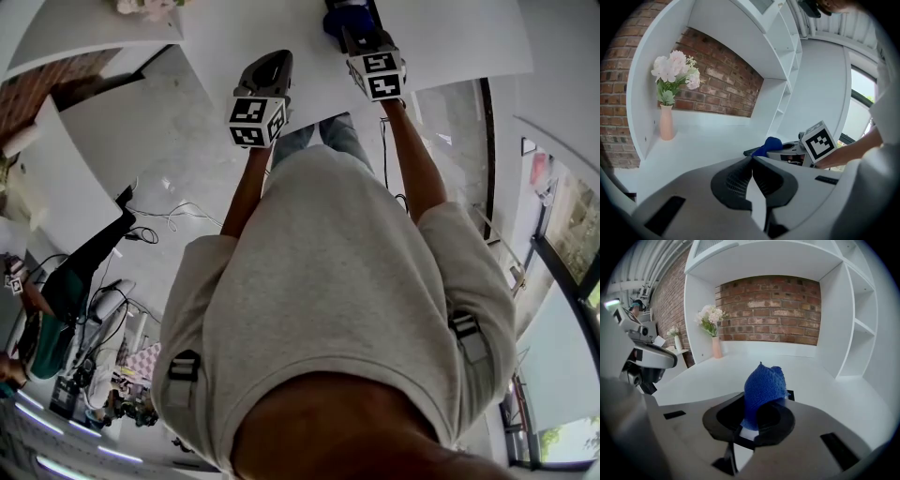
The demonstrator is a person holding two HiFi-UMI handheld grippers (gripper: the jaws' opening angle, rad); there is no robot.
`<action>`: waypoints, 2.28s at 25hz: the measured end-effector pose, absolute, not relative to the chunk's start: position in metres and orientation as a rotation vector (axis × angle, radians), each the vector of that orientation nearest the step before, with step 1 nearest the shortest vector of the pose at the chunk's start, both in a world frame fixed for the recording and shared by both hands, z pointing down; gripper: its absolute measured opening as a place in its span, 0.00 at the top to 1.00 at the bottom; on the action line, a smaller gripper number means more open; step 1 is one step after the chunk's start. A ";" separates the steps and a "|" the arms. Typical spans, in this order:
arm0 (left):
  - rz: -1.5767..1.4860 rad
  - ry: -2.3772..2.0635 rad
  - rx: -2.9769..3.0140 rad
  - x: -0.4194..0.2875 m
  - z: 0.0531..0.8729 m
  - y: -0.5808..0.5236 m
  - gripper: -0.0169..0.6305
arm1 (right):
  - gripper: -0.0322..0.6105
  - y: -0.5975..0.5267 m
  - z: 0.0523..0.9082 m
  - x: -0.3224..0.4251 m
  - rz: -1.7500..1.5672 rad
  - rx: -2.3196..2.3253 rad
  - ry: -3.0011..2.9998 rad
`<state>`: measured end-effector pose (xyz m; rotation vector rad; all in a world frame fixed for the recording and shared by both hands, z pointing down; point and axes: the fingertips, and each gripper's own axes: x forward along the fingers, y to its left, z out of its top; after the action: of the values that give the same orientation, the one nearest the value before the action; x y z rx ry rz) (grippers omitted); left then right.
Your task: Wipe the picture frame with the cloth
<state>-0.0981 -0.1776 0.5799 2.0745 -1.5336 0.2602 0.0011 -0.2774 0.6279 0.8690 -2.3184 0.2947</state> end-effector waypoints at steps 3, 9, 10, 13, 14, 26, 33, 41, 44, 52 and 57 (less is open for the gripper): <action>0.260 -1.518 2.091 -0.095 0.579 -0.180 0.95 | 0.86 -0.270 0.627 0.004 0.308 0.883 -2.316; 0.263 -1.487 2.123 -0.086 0.576 -0.185 0.95 | 0.86 -0.254 0.623 0.012 0.322 0.911 -2.308; 0.263 -1.482 2.128 -0.085 0.576 -0.185 0.95 | 0.86 -0.252 0.622 0.013 0.327 0.918 -2.308; 0.263 -1.466 2.143 -0.080 0.575 -0.188 0.95 | 0.86 -0.248 0.621 0.017 0.335 0.937 -2.306; 0.263 -1.461 2.148 -0.078 0.575 -0.189 0.95 | 0.86 -0.247 0.621 0.018 0.338 0.942 -2.303; 0.269 -1.441 2.198 -0.067 0.562 -0.199 0.95 | 0.86 -0.236 0.598 0.033 0.333 0.991 -2.328; 0.262 -1.440 2.244 -0.062 0.545 -0.215 0.95 | 0.86 -0.241 0.569 0.049 0.327 1.073 -2.355; 0.242 -1.474 2.317 -0.060 0.512 -0.234 0.95 | 0.86 -0.254 0.530 0.078 0.287 1.203 -2.375; 0.225 -1.488 2.344 -0.059 0.495 -0.240 0.95 | 0.86 -0.259 0.511 0.090 0.268 1.257 -2.387; 0.204 -1.544 2.376 -0.064 0.463 -0.249 0.95 | 0.86 -0.272 0.459 0.127 0.199 1.392 -2.418; 0.181 -1.589 2.384 -0.069 0.445 -0.258 0.95 | 0.86 -0.277 0.437 0.151 0.173 1.466 -2.418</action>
<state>-0.0687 -0.2576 0.4451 2.3843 -1.5891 0.1806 0.1508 -0.2769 0.4372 1.4664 -2.4181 0.1729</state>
